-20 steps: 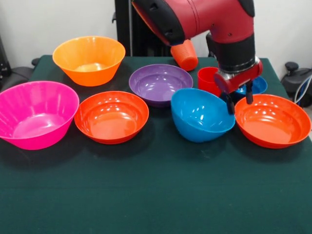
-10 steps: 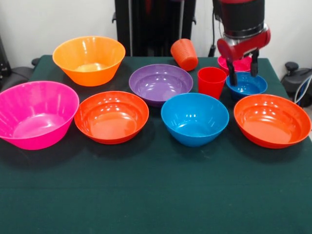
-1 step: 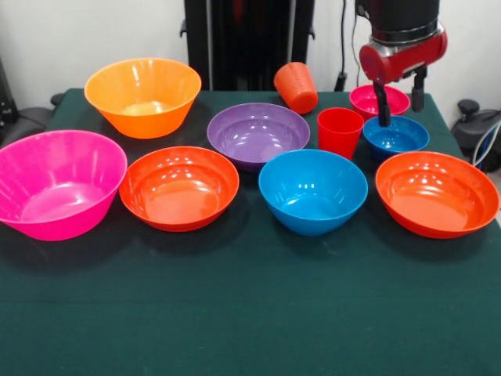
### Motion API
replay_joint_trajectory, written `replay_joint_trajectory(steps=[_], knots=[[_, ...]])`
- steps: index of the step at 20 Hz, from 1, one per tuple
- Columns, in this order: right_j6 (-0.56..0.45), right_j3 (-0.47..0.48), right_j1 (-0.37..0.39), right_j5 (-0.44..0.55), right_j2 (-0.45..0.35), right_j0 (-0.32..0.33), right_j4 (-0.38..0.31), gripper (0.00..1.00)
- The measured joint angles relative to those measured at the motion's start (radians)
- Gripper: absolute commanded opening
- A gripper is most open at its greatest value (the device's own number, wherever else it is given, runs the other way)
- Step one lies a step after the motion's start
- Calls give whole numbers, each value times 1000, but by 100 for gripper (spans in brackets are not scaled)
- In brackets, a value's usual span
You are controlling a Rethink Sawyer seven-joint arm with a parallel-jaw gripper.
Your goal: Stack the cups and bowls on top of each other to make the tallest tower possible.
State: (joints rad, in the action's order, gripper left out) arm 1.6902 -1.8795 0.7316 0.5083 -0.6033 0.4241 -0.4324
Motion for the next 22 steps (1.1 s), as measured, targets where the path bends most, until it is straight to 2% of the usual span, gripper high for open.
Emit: replay_joint_trajectory(steps=[11, 22], knots=[[0, 0, -45, -37, 39, -18, 0, 100], [0, 61, -104, -37, 44, 15, 7, 100]])
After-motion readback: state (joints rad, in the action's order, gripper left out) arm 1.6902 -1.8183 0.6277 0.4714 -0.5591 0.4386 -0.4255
